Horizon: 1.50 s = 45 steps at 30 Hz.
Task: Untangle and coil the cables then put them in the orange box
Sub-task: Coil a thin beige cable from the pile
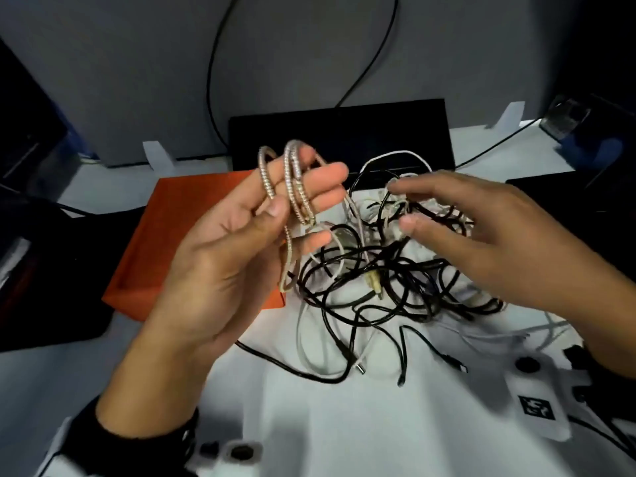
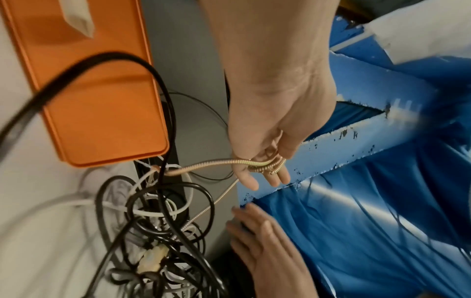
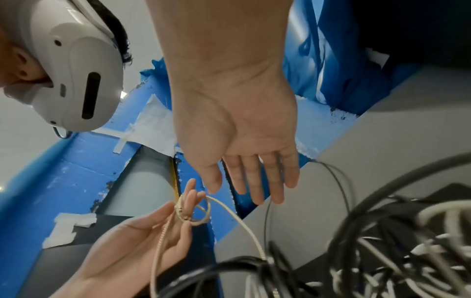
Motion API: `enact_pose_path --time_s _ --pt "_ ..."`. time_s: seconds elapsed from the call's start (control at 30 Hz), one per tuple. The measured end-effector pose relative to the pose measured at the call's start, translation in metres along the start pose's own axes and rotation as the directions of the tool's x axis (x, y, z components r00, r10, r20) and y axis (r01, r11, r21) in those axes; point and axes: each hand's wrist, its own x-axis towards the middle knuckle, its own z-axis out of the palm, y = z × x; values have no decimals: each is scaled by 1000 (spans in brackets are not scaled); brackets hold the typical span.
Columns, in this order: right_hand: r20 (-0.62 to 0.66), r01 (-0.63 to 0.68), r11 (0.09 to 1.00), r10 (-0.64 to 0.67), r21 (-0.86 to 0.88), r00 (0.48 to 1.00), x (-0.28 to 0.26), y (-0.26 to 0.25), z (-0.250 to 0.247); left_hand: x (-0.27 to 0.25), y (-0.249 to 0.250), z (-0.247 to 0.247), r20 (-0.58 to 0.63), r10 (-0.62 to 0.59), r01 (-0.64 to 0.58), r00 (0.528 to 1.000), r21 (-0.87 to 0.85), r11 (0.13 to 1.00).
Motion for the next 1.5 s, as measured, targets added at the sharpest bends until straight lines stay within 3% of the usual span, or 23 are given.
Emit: enact_pose_path --time_s 0.17,0.33,0.43,0.53,0.63,0.73,0.8,0.9,0.97,1.03,1.17,1.27,1.3,1.37,1.43,1.5 --pt "111 192 975 -205 115 972 -3 -16 24 -4 4 7 63 2 -8 998 86 996" --pt "166 95 933 -161 346 973 -16 -23 29 -4 6 31 115 2 -27 993 217 976" --pt "244 -14 861 -129 509 961 -16 -29 30 -9 3 39 22 34 -39 999 303 952" --pt "152 10 866 -99 499 983 -16 -39 24 -17 1 41 -77 76 -44 994 359 932" --pt "-48 142 950 -134 278 990 -16 -52 12 -30 3 41 -79 24 7 997 374 927" --pt "113 229 946 -259 227 959 -16 -67 5 -40 9 44 -12 -58 59 998 364 930" --pt "165 264 934 -308 242 937 -14 -69 4 -44 12 49 -19 -36 40 999 373 927" --pt "-59 303 942 -297 143 953 -7 -63 -1 -43 14 54 -74 108 -71 991 389 919" --pt "-252 312 935 -265 169 931 -3 -56 -6 -41 15 51 -106 190 -119 976 468 876" --pt "-404 343 919 -245 192 881 2 -54 -11 -40 14 44 -94 178 -81 980 621 779" --pt "-659 446 842 -151 305 737 10 -49 -27 -42 6 29 -44 11 29 999 814 581" --pt "-779 502 781 -32 371 627 14 -40 -44 -34 3 11 -168 167 47 972 829 557" --pt "-768 493 778 -21 390 640 14 -38 -48 -32 5 7 -206 219 40 954 809 587" --pt "-649 411 775 -2 481 761 9 -39 -48 -30 10 8 -246 247 9 937 726 688" --pt "-500 334 722 19 607 866 3 -43 -40 -30 11 18 -220 217 -25 951 644 765" --pt "-448 320 674 18 665 894 -3 -53 -29 -31 10 31 -166 206 -62 964 615 786"
